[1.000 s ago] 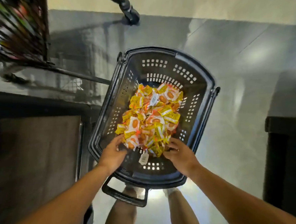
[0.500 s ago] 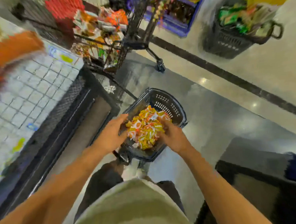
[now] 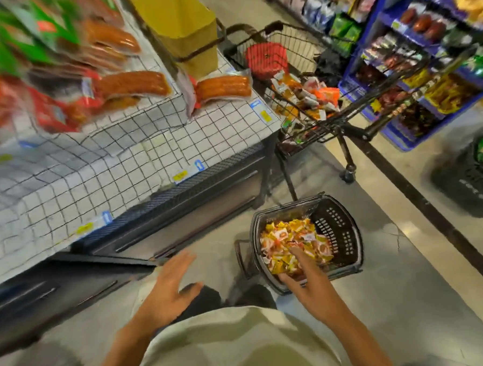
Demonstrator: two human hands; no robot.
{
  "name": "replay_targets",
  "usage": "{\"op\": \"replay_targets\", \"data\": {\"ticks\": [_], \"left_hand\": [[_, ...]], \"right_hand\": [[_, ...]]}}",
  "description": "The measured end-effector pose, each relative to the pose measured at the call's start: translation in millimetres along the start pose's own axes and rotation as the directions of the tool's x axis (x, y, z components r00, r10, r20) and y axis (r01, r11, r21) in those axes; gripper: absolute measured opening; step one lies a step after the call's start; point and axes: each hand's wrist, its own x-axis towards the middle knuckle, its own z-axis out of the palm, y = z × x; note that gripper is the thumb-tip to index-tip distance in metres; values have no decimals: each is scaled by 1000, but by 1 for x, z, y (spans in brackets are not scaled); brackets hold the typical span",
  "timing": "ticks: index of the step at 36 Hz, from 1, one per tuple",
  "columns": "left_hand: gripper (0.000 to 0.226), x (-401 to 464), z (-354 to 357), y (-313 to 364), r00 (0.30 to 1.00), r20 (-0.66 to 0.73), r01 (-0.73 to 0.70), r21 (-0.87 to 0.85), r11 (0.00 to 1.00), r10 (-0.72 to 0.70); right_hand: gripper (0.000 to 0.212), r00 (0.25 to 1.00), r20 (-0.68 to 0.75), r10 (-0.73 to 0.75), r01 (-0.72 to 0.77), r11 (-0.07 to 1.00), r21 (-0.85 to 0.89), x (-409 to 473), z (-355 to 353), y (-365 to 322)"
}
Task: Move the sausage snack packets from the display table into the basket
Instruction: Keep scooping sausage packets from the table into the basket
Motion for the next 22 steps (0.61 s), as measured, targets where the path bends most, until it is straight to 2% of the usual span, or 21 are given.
{"op": "replay_targets", "data": {"ticks": [3,7,12,22], "left_hand": [[69,-19,-6,-14,1000,2,-2,-1,1000,2],[70,-35,-26,-27,999,-38,-2,-30,1000,0],[68,-69,-60,-58,984,-172,-61,-139,988,37],[67,-169,-79,-190,929,-369,-44,-182,982,-27]], "right_hand": [[80,994,101,-38,48,994,-101,9,13,-17],[81,984,166,-69,99,979,-179,26,39,-42],[77,975,193,-110,164,942,-292,35,89,-80],[77,899,387,-207,328,902,-280,-2,225,-163]]}}
